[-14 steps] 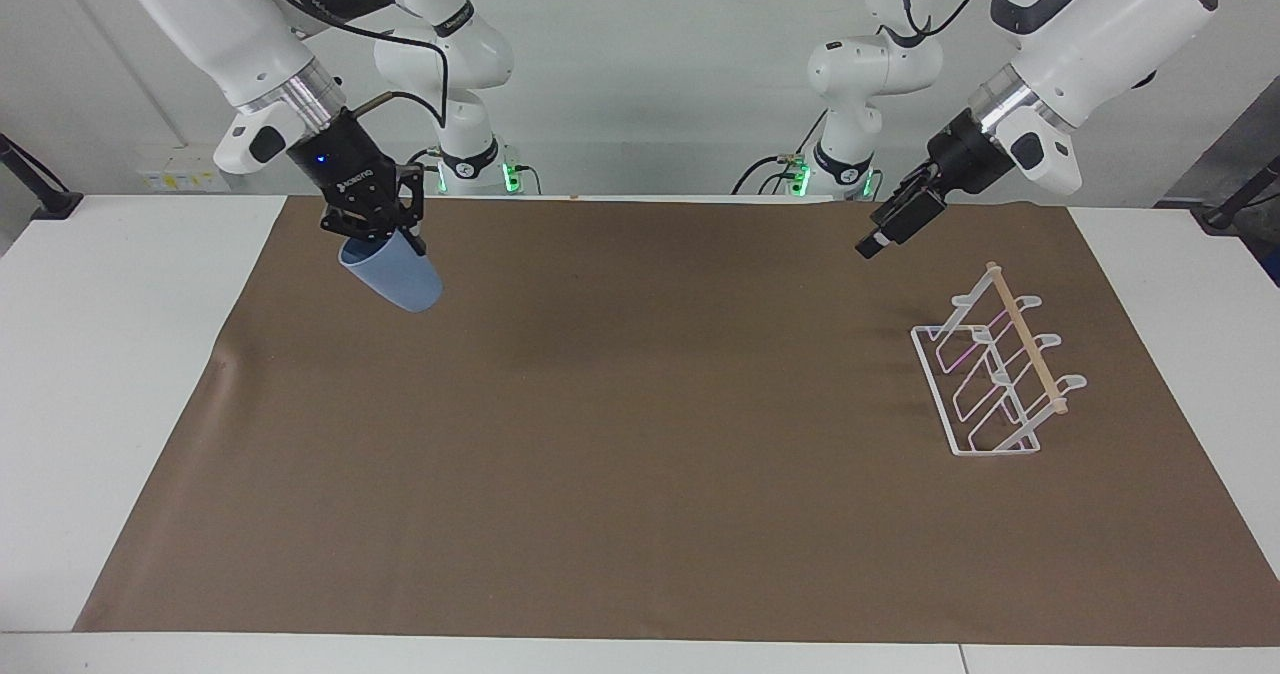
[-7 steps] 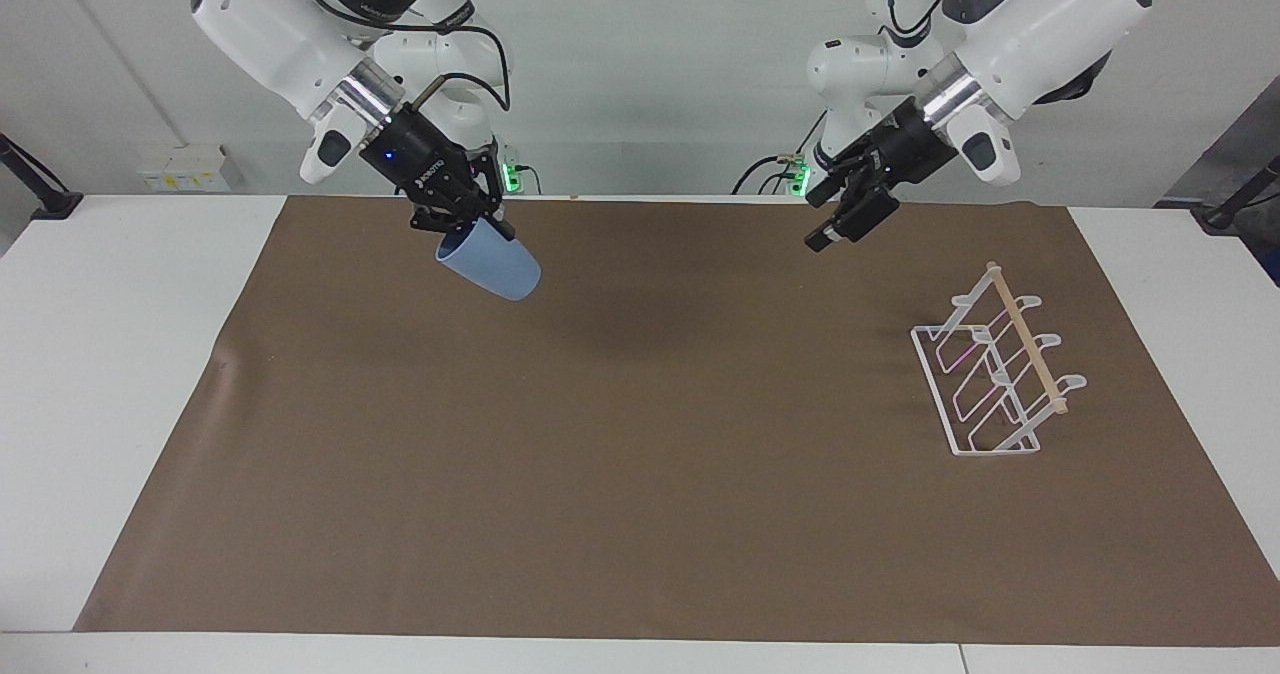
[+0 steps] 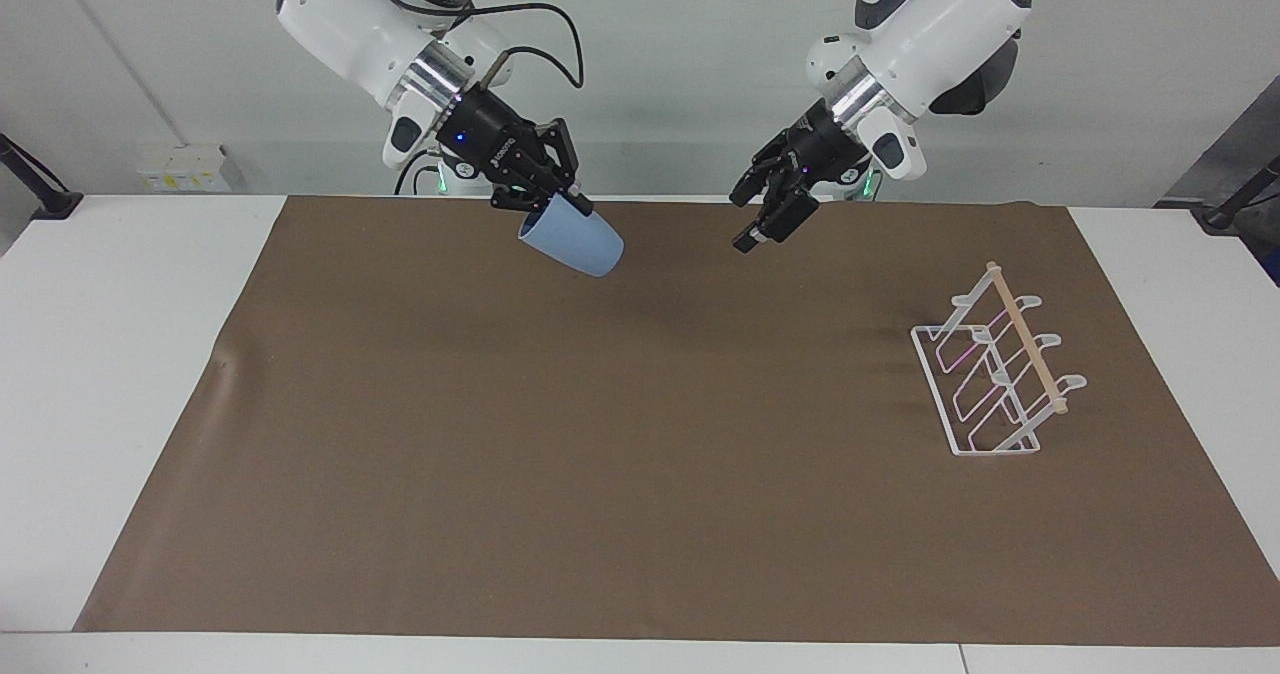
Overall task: Hang cup on cup holder
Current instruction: 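Lift the blue cup with the right gripper toward the left gripper, then grasp the cup with the left gripper while the right gripper holds it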
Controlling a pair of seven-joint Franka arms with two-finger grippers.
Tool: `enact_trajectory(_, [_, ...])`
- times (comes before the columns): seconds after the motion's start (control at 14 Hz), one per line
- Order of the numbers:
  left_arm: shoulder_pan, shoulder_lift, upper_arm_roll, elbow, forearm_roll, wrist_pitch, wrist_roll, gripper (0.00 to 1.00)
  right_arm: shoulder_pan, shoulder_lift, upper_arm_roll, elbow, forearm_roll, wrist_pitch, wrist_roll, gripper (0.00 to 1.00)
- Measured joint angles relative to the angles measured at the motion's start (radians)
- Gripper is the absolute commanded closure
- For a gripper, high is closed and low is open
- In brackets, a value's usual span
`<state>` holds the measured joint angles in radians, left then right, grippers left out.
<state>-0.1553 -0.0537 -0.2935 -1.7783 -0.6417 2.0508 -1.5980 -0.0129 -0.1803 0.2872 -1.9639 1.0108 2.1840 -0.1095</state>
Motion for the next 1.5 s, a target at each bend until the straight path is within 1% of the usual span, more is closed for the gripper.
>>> enact_trajectory(0.36, [-0.052,-0.009,-0.001,-0.024,-0.006,0.079,-0.035,0.00,0.004,-0.006,0.124,-0.005,0.102,0.151,0.097,1.00])
enact_trajectory(0.57, [-0.074,-0.009,-0.001,-0.029,-0.006,0.145,-0.064,0.00,0.005,-0.008,0.175,-0.007,0.107,0.201,0.145,1.00])
enact_trajectory(1.07, [-0.089,-0.015,0.002,-0.071,-0.006,0.188,-0.069,0.00,0.006,-0.009,0.197,-0.008,0.107,0.229,0.154,1.00])
enact_trajectory(1.14, [-0.089,-0.016,0.003,-0.073,-0.006,0.190,-0.069,0.03,0.006,-0.009,0.197,-0.008,0.107,0.229,0.154,1.00])
enact_trajectory(1.29, [-0.089,-0.017,0.003,-0.075,-0.006,0.192,-0.069,0.88,0.006,-0.009,0.197,-0.009,0.107,0.229,0.154,1.00])
enact_trajectory(1.36, [-0.089,-0.017,0.004,-0.075,-0.006,0.192,-0.069,1.00,0.006,-0.009,0.197,-0.010,0.107,0.229,0.154,1.00])
enact_trajectory(1.5, [-0.089,-0.020,0.003,-0.079,-0.006,0.192,-0.069,1.00,0.005,-0.009,0.196,-0.010,0.107,0.239,0.154,1.00])
